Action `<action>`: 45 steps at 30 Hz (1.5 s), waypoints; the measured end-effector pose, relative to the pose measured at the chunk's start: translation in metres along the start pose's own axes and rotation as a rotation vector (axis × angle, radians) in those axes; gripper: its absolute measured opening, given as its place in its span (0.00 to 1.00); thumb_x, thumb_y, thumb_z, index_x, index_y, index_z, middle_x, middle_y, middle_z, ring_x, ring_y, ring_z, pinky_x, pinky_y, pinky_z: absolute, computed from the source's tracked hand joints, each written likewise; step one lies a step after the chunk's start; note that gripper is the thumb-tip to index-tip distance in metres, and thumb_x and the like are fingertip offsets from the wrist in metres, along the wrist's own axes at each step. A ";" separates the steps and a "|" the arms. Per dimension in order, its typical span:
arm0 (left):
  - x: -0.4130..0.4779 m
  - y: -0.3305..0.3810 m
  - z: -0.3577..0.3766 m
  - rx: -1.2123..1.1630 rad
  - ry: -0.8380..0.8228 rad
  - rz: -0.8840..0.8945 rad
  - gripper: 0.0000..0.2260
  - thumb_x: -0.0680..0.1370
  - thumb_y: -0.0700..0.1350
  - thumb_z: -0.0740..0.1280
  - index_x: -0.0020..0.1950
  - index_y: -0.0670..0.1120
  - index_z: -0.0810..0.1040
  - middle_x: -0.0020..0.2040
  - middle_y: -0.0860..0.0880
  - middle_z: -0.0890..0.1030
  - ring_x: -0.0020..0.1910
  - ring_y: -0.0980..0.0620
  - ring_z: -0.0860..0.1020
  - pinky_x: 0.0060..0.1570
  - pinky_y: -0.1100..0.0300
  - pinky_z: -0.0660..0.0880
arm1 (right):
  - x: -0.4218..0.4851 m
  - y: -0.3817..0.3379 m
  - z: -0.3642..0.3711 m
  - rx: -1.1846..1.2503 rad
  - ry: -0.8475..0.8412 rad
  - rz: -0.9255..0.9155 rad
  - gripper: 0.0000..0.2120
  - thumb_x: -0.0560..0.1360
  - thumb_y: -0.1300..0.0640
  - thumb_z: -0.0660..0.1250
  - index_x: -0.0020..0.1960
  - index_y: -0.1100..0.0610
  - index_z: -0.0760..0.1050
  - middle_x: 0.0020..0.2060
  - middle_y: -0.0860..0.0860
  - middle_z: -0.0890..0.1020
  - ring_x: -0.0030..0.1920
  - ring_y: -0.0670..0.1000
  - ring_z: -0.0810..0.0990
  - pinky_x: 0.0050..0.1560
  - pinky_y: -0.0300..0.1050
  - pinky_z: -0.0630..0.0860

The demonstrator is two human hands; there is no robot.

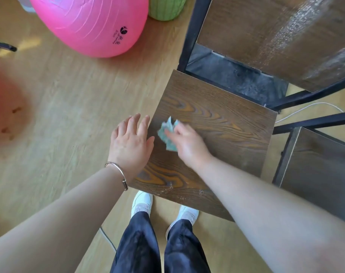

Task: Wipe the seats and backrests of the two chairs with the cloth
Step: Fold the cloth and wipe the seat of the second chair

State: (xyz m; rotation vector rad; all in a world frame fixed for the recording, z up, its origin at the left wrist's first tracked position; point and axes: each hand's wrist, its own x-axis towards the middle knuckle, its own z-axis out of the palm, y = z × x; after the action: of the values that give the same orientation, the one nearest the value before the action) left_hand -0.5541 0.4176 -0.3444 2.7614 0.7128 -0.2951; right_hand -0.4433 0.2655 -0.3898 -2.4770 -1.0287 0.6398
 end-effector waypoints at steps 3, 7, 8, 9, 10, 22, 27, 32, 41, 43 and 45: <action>-0.010 0.008 -0.001 0.017 -0.019 0.034 0.26 0.77 0.52 0.64 0.73 0.46 0.66 0.70 0.42 0.70 0.67 0.38 0.69 0.60 0.43 0.69 | -0.072 -0.001 0.023 0.201 -0.193 0.015 0.09 0.81 0.46 0.62 0.45 0.48 0.76 0.45 0.50 0.72 0.46 0.52 0.72 0.52 0.56 0.72; -0.018 0.020 0.004 0.031 -0.032 0.076 0.25 0.77 0.51 0.65 0.72 0.45 0.66 0.69 0.42 0.71 0.66 0.38 0.69 0.58 0.42 0.71 | -0.092 -0.005 0.019 0.184 -0.172 -0.041 0.07 0.81 0.52 0.63 0.45 0.45 0.77 0.45 0.43 0.73 0.45 0.46 0.70 0.46 0.44 0.69; -0.018 0.024 0.005 0.031 -0.033 0.080 0.25 0.77 0.51 0.65 0.72 0.46 0.66 0.69 0.42 0.71 0.66 0.38 0.69 0.58 0.42 0.71 | -0.088 0.001 0.013 0.176 -0.098 0.019 0.09 0.80 0.48 0.64 0.41 0.47 0.76 0.42 0.43 0.72 0.42 0.45 0.71 0.44 0.44 0.69; -0.017 0.029 0.006 0.033 -0.032 0.083 0.25 0.77 0.51 0.64 0.73 0.46 0.66 0.69 0.42 0.70 0.66 0.38 0.69 0.59 0.42 0.70 | -0.083 0.010 0.001 0.126 0.011 -0.001 0.08 0.80 0.49 0.64 0.43 0.48 0.78 0.40 0.45 0.72 0.41 0.45 0.71 0.43 0.46 0.70; -0.015 0.035 0.006 0.034 -0.029 0.083 0.25 0.77 0.51 0.64 0.73 0.46 0.66 0.70 0.42 0.70 0.66 0.38 0.69 0.59 0.42 0.70 | -0.080 0.020 -0.011 0.179 0.083 0.027 0.07 0.80 0.54 0.64 0.50 0.50 0.82 0.42 0.48 0.72 0.43 0.47 0.72 0.44 0.47 0.71; 0.040 0.155 0.016 -0.005 -0.031 0.223 0.24 0.81 0.52 0.58 0.76 0.48 0.60 0.74 0.44 0.64 0.72 0.41 0.62 0.68 0.43 0.64 | -0.032 0.183 -0.120 0.314 0.361 0.634 0.11 0.81 0.45 0.61 0.57 0.51 0.73 0.50 0.44 0.78 0.47 0.41 0.78 0.39 0.31 0.72; 0.044 0.167 0.021 0.020 -0.084 0.262 0.25 0.81 0.52 0.58 0.76 0.48 0.60 0.74 0.44 0.64 0.72 0.41 0.62 0.67 0.42 0.65 | -0.043 0.169 -0.113 0.326 0.305 0.590 0.13 0.81 0.44 0.62 0.51 0.54 0.73 0.45 0.44 0.78 0.46 0.43 0.79 0.35 0.29 0.72; 0.036 0.163 0.024 0.076 -0.109 0.254 0.25 0.80 0.53 0.59 0.76 0.47 0.60 0.73 0.43 0.66 0.70 0.40 0.64 0.65 0.41 0.67 | -0.074 0.150 -0.077 0.330 0.194 0.378 0.12 0.79 0.43 0.58 0.48 0.47 0.77 0.39 0.40 0.72 0.40 0.40 0.72 0.38 0.31 0.68; 0.024 0.169 0.031 0.125 -0.118 0.313 0.26 0.79 0.53 0.61 0.75 0.46 0.63 0.71 0.43 0.68 0.67 0.39 0.67 0.62 0.41 0.69 | -0.135 0.116 -0.030 0.319 -0.012 0.177 0.06 0.81 0.52 0.64 0.48 0.44 0.68 0.47 0.47 0.71 0.48 0.51 0.77 0.49 0.49 0.78; 0.029 0.177 0.031 0.111 -0.110 0.312 0.25 0.79 0.53 0.61 0.75 0.46 0.63 0.71 0.43 0.68 0.68 0.39 0.67 0.62 0.41 0.69 | -0.117 0.130 -0.057 0.257 0.091 0.185 0.14 0.80 0.50 0.65 0.39 0.45 0.64 0.41 0.48 0.70 0.41 0.52 0.76 0.40 0.46 0.74; 0.035 0.188 0.032 0.087 -0.097 0.319 0.25 0.79 0.52 0.61 0.75 0.46 0.63 0.72 0.43 0.68 0.68 0.39 0.66 0.63 0.41 0.68 | -0.096 0.163 -0.088 0.257 0.233 0.294 0.15 0.79 0.52 0.66 0.37 0.50 0.65 0.37 0.47 0.69 0.33 0.46 0.73 0.32 0.37 0.68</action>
State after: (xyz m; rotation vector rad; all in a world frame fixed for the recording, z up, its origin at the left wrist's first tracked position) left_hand -0.4341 0.2650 -0.3439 2.8618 0.2341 -0.3950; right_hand -0.3643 0.0730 -0.3740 -2.4184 -0.4685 0.5144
